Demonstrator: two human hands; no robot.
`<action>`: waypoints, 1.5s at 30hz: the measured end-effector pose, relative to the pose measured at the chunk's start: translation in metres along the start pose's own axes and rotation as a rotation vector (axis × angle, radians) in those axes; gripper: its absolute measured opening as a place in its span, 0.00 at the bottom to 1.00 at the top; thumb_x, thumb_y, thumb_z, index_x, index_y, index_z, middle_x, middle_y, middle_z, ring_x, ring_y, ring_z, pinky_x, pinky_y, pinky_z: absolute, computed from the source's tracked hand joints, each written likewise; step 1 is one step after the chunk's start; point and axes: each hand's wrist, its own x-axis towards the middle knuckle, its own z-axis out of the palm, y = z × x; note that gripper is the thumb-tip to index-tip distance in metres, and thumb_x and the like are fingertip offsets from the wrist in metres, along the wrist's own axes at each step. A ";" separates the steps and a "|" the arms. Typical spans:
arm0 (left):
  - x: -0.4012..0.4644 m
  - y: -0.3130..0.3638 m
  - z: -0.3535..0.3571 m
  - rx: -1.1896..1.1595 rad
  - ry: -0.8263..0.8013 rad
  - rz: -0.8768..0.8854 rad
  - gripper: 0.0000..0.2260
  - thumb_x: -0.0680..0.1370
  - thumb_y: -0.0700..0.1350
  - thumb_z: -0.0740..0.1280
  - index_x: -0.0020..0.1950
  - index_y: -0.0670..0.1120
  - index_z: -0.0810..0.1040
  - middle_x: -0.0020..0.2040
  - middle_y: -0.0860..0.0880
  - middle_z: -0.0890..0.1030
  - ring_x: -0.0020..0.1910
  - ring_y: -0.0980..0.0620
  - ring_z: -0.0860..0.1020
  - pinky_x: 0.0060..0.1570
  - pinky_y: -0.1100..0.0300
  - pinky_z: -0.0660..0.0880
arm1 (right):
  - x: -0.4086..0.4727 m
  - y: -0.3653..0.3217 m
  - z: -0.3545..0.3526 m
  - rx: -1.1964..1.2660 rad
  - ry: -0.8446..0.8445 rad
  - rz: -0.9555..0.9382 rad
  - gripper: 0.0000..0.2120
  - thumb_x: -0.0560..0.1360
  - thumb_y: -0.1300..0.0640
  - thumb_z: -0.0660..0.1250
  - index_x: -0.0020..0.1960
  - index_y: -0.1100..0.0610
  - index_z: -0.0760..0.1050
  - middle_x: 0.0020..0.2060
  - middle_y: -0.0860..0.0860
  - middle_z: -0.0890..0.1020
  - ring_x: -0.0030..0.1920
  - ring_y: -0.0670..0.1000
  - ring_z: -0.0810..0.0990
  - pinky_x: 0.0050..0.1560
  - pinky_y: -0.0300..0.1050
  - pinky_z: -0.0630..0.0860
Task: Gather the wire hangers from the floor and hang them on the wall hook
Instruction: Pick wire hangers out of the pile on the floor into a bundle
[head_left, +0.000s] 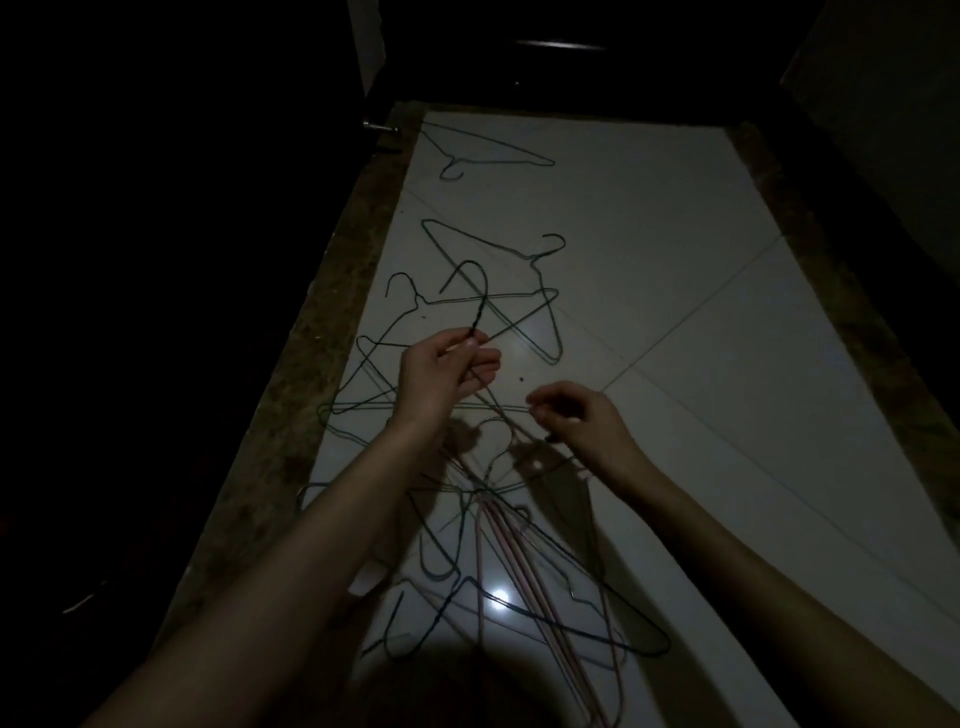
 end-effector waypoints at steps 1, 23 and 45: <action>0.001 0.000 -0.009 0.013 0.010 0.005 0.07 0.81 0.35 0.58 0.52 0.36 0.75 0.40 0.42 0.80 0.34 0.56 0.82 0.40 0.65 0.80 | -0.001 0.013 0.008 -0.074 -0.050 0.013 0.08 0.74 0.68 0.66 0.46 0.57 0.78 0.41 0.48 0.81 0.42 0.45 0.78 0.45 0.37 0.75; -0.008 0.028 -0.060 0.154 0.084 0.137 0.08 0.82 0.36 0.55 0.52 0.40 0.74 0.37 0.46 0.76 0.31 0.63 0.79 0.33 0.72 0.74 | 0.016 0.007 -0.005 -0.080 0.182 0.069 0.03 0.73 0.67 0.68 0.45 0.64 0.80 0.42 0.55 0.81 0.42 0.48 0.77 0.44 0.35 0.71; -0.017 -0.004 0.025 -0.069 -0.096 -0.038 0.08 0.77 0.34 0.63 0.51 0.45 0.77 0.44 0.44 0.82 0.45 0.51 0.81 0.48 0.62 0.79 | -0.012 -0.014 -0.005 0.228 0.038 0.072 0.05 0.72 0.64 0.70 0.48 0.61 0.80 0.38 0.49 0.81 0.36 0.41 0.78 0.37 0.33 0.76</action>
